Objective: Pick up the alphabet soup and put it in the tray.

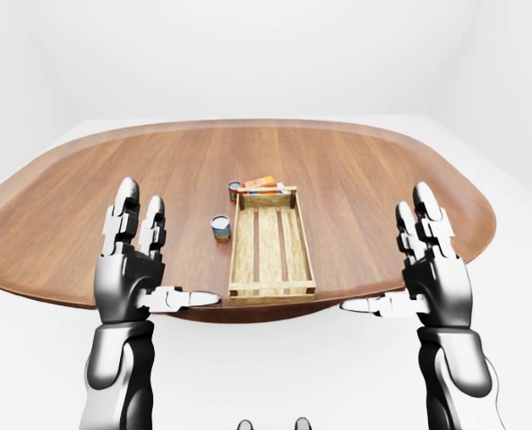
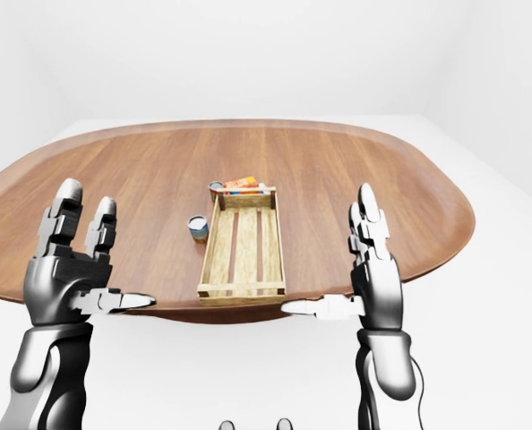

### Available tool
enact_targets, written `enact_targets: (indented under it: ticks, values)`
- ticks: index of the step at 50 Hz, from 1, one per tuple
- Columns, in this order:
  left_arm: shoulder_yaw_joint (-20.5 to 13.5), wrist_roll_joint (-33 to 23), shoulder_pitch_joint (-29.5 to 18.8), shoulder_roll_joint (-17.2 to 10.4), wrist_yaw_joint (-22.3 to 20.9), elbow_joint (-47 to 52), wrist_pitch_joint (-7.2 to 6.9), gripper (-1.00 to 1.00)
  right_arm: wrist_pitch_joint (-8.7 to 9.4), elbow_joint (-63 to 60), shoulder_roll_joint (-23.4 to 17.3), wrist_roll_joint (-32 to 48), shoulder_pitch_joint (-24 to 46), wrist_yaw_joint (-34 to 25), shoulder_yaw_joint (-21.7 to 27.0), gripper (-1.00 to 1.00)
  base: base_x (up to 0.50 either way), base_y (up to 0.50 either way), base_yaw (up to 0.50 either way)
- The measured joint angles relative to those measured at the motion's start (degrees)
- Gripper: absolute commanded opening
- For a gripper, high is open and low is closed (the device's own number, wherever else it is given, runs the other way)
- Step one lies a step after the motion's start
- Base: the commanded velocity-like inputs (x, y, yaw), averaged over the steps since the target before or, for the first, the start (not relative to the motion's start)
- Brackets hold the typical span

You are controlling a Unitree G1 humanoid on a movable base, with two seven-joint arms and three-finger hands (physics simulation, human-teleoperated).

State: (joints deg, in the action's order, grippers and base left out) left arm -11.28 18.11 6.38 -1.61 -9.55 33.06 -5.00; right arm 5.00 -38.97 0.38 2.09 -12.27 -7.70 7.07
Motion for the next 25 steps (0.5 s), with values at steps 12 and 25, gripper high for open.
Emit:
enact_targets:
  ticks: [12,25]
  values:
    - [0.2,-0.3,0.3,0.1,-0.3,0.0,0.00,1.00,0.00,1.4,-0.1,1.3,-0.2,-0.3,-0.8,0.98,0.50,0.00,0.00]
    - [0.1,-0.2,0.5,0.1,-0.5,0.1,0.00,1.00,0.00,2.4,-0.2,2.5,-0.2,-0.1,-1.6,0.98,0.50,0.00,0.00]
